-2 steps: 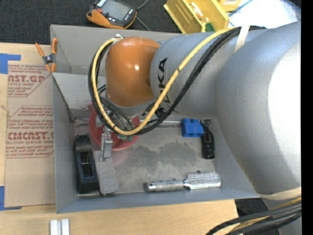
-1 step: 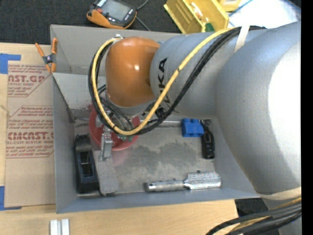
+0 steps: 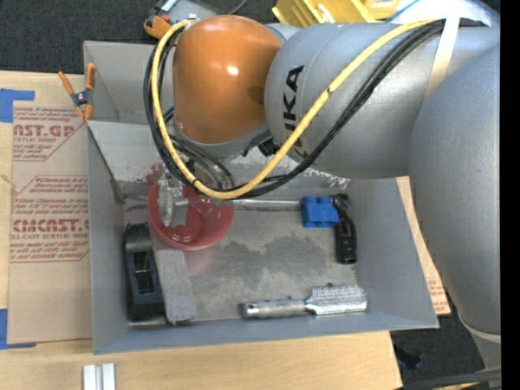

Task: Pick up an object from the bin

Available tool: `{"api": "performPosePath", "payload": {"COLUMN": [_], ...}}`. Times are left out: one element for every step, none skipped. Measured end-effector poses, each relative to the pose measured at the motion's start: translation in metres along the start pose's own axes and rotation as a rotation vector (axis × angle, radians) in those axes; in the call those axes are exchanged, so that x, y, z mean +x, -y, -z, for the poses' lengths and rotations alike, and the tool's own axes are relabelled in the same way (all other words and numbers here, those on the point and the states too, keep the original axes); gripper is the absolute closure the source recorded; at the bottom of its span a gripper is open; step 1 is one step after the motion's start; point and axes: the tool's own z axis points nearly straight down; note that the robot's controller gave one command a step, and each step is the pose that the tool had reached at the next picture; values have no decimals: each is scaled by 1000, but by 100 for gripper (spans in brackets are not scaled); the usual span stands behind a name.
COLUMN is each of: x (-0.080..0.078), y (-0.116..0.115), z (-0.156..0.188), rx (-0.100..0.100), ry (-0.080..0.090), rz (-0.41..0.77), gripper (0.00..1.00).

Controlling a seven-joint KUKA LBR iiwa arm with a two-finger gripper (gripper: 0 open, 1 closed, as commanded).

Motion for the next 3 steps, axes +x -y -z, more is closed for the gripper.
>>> {"api": "performPosePath", "payload": {"x": [0, 0, -6], "y": [0, 0, 8], "z": [0, 0, -42], "rx": [0, 0, -1], "ry": [0, -1, -2], "rz": [-1, -1, -7], "gripper": [0, 0, 0]}}
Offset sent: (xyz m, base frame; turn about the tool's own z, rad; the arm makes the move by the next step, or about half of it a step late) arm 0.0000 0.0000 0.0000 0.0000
